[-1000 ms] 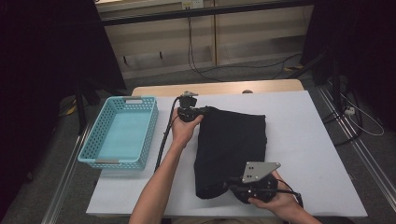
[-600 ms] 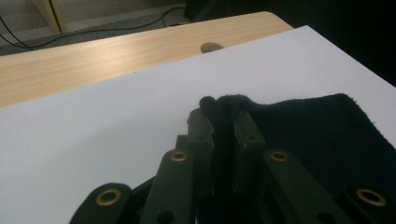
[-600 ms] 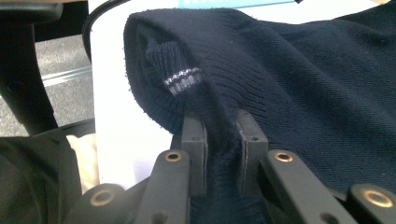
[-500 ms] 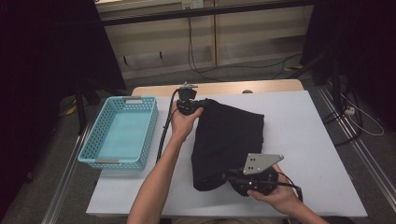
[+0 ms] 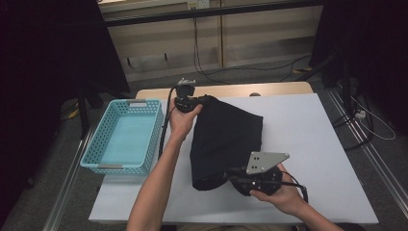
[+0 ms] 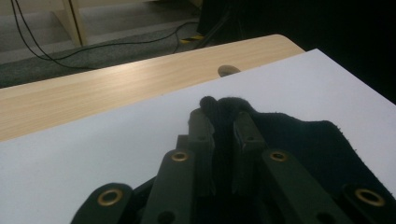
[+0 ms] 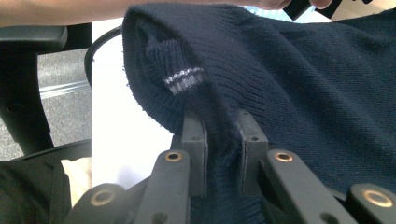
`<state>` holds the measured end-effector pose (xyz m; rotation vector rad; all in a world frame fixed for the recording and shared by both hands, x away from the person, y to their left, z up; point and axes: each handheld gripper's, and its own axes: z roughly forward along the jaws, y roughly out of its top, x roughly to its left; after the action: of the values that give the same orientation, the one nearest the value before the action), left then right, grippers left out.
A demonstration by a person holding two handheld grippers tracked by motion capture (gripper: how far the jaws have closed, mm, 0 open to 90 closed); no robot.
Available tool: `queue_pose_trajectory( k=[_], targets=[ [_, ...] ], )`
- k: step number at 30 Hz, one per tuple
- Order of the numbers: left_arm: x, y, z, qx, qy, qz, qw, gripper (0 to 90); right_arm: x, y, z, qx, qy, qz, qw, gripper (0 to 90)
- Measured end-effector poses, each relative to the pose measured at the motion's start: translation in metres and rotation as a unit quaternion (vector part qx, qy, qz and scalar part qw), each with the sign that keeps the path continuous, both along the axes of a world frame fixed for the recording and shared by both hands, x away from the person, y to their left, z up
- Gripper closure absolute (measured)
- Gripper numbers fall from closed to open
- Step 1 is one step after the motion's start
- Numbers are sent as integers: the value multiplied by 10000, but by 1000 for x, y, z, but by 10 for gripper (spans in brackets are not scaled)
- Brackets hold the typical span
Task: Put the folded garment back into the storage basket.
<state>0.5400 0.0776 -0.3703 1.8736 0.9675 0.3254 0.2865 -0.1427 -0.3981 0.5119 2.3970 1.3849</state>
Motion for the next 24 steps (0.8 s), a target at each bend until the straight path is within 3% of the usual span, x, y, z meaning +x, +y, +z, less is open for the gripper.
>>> queue_pose_trajectory(
  k=[16, 24],
  targets=[
    [-1, 8, 15, -22, -133, 112, 9998, 811, 6, 9, 13, 90, -132, 79, 9998, 775],
    [-2, 22, 25, 59, -231, 115, 9997, 811, 8, 16, 21, 87, -225, 159, 9996, 774]
  ],
)
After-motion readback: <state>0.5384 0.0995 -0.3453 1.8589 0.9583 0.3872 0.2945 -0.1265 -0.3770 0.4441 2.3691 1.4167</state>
